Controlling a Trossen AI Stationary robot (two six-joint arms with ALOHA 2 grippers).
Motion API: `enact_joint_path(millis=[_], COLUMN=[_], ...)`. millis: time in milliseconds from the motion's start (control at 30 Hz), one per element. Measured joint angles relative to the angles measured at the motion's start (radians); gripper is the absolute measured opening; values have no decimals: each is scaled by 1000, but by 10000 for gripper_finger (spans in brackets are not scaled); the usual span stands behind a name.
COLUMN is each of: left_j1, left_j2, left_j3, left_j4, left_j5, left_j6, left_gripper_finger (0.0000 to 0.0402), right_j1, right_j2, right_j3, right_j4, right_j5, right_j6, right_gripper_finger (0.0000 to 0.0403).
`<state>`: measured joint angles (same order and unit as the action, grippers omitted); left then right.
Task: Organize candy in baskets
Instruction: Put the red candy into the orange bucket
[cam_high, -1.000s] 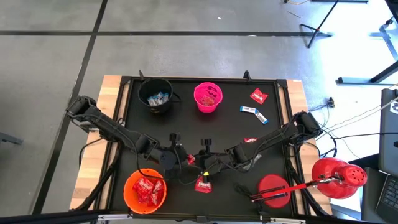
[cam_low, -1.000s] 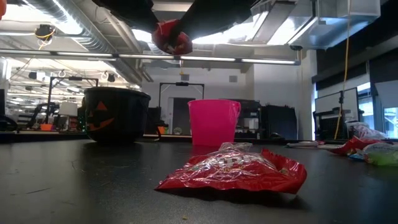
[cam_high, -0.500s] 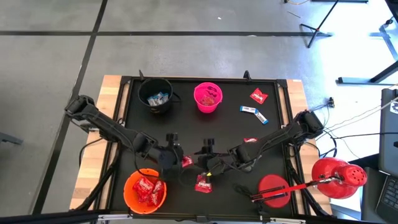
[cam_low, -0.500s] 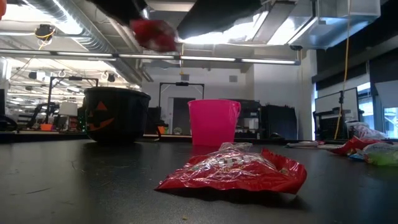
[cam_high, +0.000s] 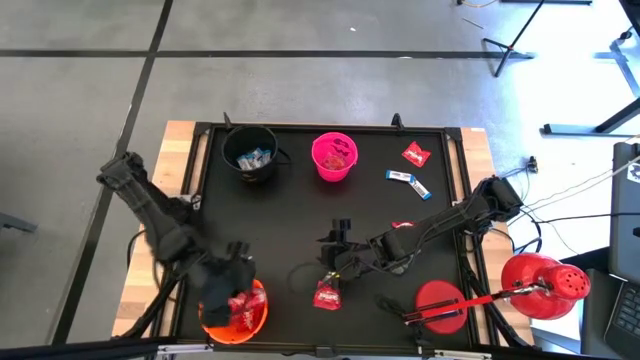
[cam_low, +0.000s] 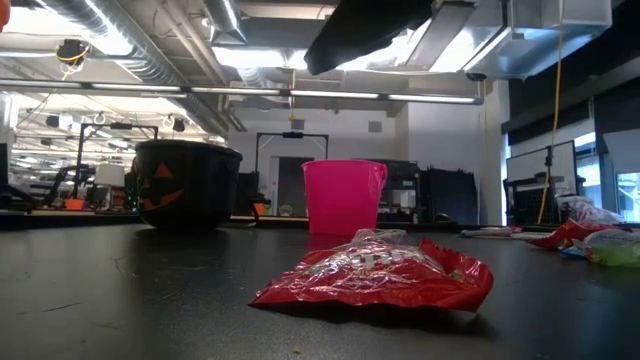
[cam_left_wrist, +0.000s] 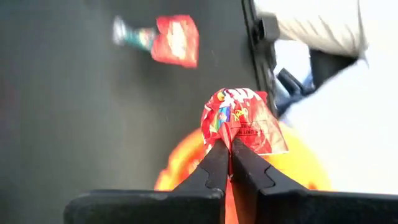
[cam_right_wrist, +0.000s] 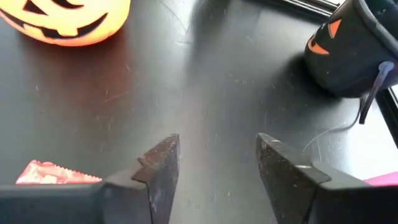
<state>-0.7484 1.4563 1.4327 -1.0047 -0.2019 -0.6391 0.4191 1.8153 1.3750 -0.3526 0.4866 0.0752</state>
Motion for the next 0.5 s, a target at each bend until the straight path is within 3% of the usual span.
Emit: enact_joint_path(millis=[300, 500], left_j1=[-185, -242], left_j2=[0, 0], left_j3=[-9, -80], left_j4=[-95, -80], left_j5=[-51, -66], left_j6=[-387, -519], left_gripper_finger=[0, 0], right_j1=[-1, -1], right_j2=[0, 0], right_j3=[0, 0], right_j4=[-1, -1], right_j5=[0, 0], right_j6=[10, 7], right_gripper_finger=[200, 199])
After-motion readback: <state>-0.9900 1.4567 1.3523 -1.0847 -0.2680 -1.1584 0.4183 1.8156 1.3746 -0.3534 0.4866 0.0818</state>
